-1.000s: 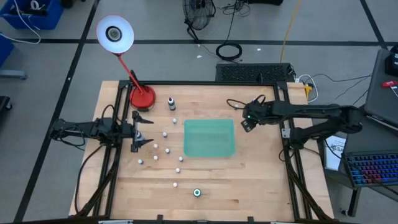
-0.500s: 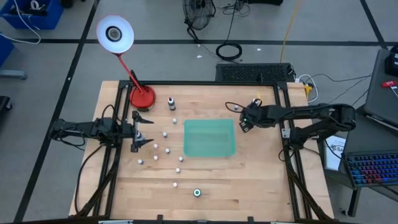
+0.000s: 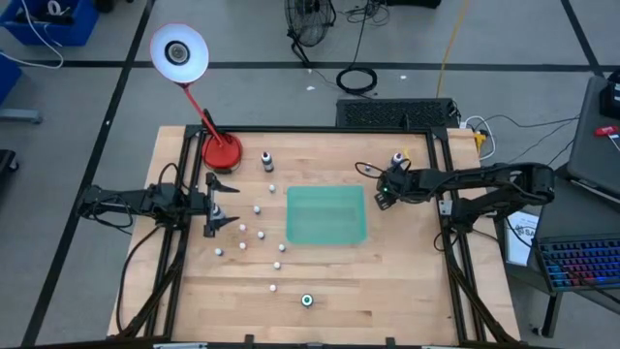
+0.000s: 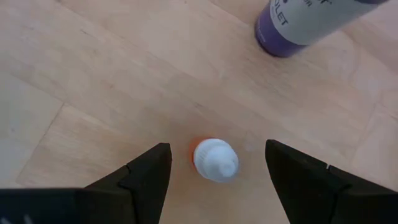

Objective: Pick & Place food coloring
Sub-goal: Put the small orange food coloring bottle into the blue bin

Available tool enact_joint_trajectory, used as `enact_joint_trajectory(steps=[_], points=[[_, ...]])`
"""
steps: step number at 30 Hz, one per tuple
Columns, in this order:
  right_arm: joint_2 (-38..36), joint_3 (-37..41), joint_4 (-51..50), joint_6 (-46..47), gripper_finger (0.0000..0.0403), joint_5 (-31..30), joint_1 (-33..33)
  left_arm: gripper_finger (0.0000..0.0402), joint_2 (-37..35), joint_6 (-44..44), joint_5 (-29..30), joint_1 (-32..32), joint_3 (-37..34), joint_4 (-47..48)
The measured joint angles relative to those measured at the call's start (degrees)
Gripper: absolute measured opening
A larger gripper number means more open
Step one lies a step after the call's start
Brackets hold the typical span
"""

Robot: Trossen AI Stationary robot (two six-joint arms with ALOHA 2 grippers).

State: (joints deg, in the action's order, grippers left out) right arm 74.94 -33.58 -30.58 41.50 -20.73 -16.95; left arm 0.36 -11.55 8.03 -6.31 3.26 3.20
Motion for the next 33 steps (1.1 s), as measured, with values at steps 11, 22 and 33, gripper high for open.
enact_joint_trajectory(steps=[11, 22, 33], points=[[0.0, 0.0, 1.7, -0.4, 0.0215, 0.0, 0.0, 0.0365, 0.0, 0.0, 0.0, 0.0, 0.0, 0.0], [0.0, 0.0, 1.7, -2.1, 0.0096, 0.0, 0.0, 0.0365, 0.0, 0.0, 0.0, 0.0, 0.0, 0.0], [-3.4, -3.1, 4.7, -8.4, 0.0059, 0.0, 4.6, 0.0365, 0.0, 0.0, 0.0, 0.0, 0.0, 0.0]])
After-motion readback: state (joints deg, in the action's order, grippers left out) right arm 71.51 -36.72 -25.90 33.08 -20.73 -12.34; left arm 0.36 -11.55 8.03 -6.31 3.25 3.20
